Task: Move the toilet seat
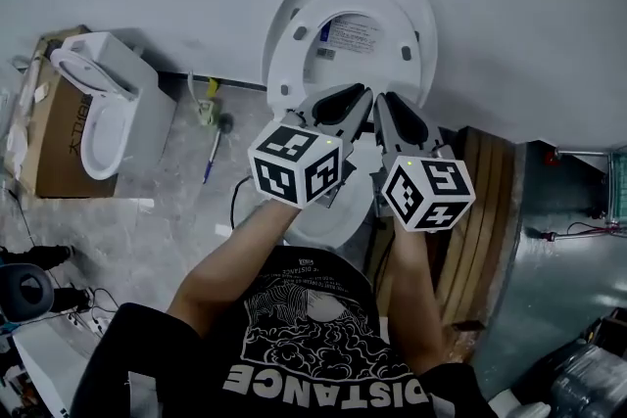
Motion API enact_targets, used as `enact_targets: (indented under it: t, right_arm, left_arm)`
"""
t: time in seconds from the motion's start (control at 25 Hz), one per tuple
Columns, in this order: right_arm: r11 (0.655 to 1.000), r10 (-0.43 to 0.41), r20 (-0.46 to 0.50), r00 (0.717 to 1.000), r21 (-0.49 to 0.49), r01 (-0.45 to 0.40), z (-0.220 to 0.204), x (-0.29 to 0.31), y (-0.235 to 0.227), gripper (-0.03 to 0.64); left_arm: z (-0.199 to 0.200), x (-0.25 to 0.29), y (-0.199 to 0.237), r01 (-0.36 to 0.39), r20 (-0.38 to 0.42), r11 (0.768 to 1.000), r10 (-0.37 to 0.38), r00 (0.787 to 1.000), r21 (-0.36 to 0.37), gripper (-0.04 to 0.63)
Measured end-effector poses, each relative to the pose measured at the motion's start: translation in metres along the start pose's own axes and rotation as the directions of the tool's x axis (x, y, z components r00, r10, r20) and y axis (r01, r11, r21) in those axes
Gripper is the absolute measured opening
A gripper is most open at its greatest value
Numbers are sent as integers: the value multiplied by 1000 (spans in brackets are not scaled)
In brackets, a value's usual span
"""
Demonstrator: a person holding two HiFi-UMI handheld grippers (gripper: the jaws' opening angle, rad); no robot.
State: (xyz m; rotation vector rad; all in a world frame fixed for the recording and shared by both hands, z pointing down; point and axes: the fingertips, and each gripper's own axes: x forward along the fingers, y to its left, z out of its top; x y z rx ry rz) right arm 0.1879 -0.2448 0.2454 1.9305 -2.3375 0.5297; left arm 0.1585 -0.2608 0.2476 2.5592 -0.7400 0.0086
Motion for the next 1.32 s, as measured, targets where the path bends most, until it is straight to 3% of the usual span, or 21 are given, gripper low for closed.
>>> enact_targets:
  t: [0.2, 0.4, 0.72, 1.32]
  right_arm:
    - [997, -24, -15, 1000, -80, 23, -11, -21, 6, 55]
    - [989, -38, -20, 999, -141, 35, -21, -35, 13, 23]
    - [991, -19, -41, 999, -133, 14, -30, -38, 17, 23]
    - [989, -16, -35, 999, -150, 10, -26, -41, 17, 23]
  left_arm:
    - [-11, -15, -11, -72, -4, 985, 74, 997, 158, 49]
    - [-23, -28, -20, -129, -6, 952, 136, 991, 277, 49]
    - [-31, -33, -26, -161, -4, 946, 169, 986, 283, 28]
    - [-32, -31, -32, -156, -18, 940, 169, 985, 303, 15]
